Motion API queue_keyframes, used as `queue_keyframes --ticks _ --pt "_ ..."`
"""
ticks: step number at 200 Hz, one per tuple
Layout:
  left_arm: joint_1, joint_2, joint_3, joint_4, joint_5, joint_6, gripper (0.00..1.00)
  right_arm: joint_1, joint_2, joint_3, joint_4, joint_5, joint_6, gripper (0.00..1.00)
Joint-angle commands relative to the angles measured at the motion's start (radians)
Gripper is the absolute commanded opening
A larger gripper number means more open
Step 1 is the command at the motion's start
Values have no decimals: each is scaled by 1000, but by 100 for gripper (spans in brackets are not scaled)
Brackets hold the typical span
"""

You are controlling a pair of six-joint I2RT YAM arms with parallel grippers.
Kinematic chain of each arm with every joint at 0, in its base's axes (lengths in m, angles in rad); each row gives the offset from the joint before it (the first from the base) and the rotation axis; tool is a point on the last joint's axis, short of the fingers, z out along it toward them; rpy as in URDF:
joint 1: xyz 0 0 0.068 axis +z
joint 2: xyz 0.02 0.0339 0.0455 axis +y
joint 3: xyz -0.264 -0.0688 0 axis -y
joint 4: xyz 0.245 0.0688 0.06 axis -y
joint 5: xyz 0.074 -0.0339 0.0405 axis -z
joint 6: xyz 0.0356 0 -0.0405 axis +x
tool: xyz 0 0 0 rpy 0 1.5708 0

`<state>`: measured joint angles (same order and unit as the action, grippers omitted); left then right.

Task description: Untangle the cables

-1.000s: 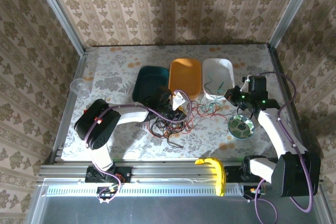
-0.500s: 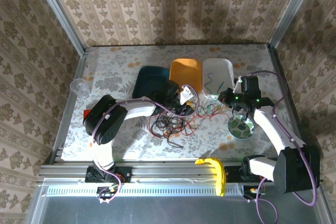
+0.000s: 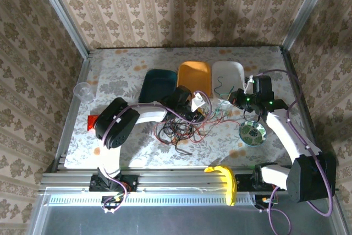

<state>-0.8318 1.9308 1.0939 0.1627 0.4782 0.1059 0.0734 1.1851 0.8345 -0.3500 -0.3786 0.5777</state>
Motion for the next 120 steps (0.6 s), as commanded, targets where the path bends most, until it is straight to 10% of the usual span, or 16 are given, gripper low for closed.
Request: queue_keyframes --ticks 1,120 --pt "-5 -80 4 -50 2 38 49 9 2 29 -51 51 -36 0" --pt "-44 -21 105 -148 -26 101 52 19 2 57 -63 58 -59 0"
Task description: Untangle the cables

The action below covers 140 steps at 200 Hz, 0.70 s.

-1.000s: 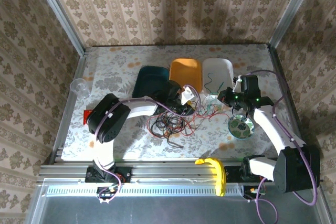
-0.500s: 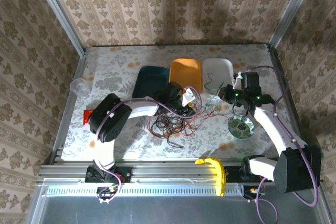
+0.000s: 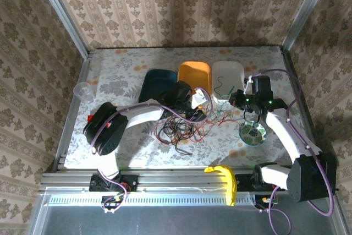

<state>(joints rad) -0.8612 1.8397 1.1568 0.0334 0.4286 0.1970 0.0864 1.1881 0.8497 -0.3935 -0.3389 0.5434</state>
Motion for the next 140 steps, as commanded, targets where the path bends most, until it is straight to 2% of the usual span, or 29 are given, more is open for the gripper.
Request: queue_keyframes --ticks 1,7,14,15,25,49,96,140 --pt "-15 73 43 -18 24 8 52 6 -1 41 -19 18 -25 0" --pt "-14 86 50 -13 24 3 44 6 -4 44 -22 19 -26 0" --pt "-14 96 55 -7 12 -3 27 6 -5 46 -25 22 -28 0" --pt "-15 98 55 -6 12 -4 22 5 -5 46 -26 22 -29 0" --pt "-15 101 54 14 -37 -18 0 6 -8 48 -33 32 -32 0" --pt "3 52 13 117 -165 -58 0 6 -14 45 -69 100 -41 0" --pt "109 -97 -115 264 -115 -229 0 3 -4 36 -207 357 -25 0" --pt "141 -177 -247 190 -165 -204 0 -6 -8 25 -246 443 -7 0"
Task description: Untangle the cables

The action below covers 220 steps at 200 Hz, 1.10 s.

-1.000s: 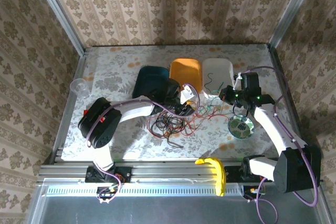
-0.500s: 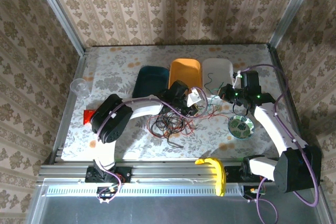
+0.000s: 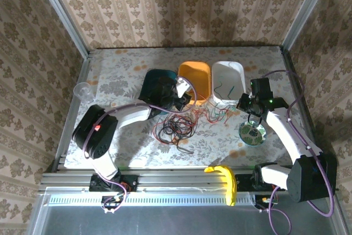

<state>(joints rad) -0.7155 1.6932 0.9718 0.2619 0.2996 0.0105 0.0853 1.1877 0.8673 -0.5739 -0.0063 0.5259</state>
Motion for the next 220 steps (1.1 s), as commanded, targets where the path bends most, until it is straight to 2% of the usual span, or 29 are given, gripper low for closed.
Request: queue_keyframes --ticks 1,27,42,55,69,74,80,85,101,119,167,220 --pt "-5 -32 -65 -40 -40 -17 0 -5 -8 8 -66 111 11 0" --pt "-3 -80 -129 -88 -184 -7 0 -5 3 25 -87 159 19 0" --pt "8 -116 -165 -99 -208 10 0 -5 7 29 -89 170 22 0" --pt "7 -135 -176 -126 -187 32 0 -5 8 26 -71 141 16 0" --pt "-1 -139 -169 -149 -89 55 0 -6 5 11 -19 53 4 0" --pt "-6 -139 -164 -150 -49 64 10 -4 3 5 8 14 0 0" --pt "-15 -135 -157 -150 -12 73 25 -4 0 -1 31 -31 -1 0" --pt "-26 -130 -146 -153 7 80 33 -3 -1 -6 62 -68 3 0" --pt "-65 -100 -91 -176 24 109 47 6 -6 -14 116 -153 18 0" --pt "-109 -52 -8 -190 27 141 54 14 -8 -13 149 -202 38 0" --pt "-194 140 199 -176 78 222 53 16 3 -5 155 -223 76 0" --pt "-209 316 320 -129 99 195 44 16 -9 -13 160 -233 100 0"
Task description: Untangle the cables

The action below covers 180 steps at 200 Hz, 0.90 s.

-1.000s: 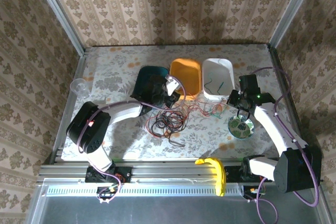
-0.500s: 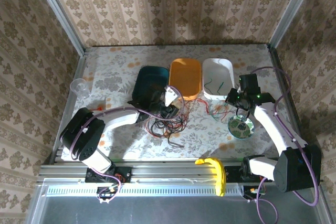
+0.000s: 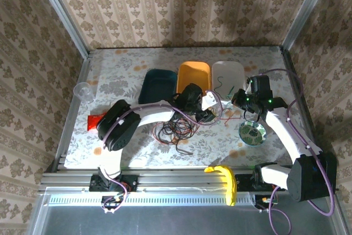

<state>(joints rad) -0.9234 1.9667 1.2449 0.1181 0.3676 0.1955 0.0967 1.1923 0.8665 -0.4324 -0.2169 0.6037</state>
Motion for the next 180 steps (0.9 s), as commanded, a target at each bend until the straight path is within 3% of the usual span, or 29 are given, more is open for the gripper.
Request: queue_keyframes --ticks 1,20,75,106,134,180 --pt "-1 44 49 15 31 10 44 5 -14 -12 18 -22 22 0" --pt "-2 77 62 17 30 7 38 5 -20 -11 14 -24 16 0" --pt "15 107 43 81 27 -51 0 5 -22 -13 12 -27 17 0" --pt "36 86 4 146 4 -113 0 2 -22 -11 -7 7 21 0" --pt "66 15 -75 203 8 -169 0 -12 -17 4 -90 121 19 0" --pt "136 -158 -224 222 109 -224 0 -52 4 3 -188 231 8 0"
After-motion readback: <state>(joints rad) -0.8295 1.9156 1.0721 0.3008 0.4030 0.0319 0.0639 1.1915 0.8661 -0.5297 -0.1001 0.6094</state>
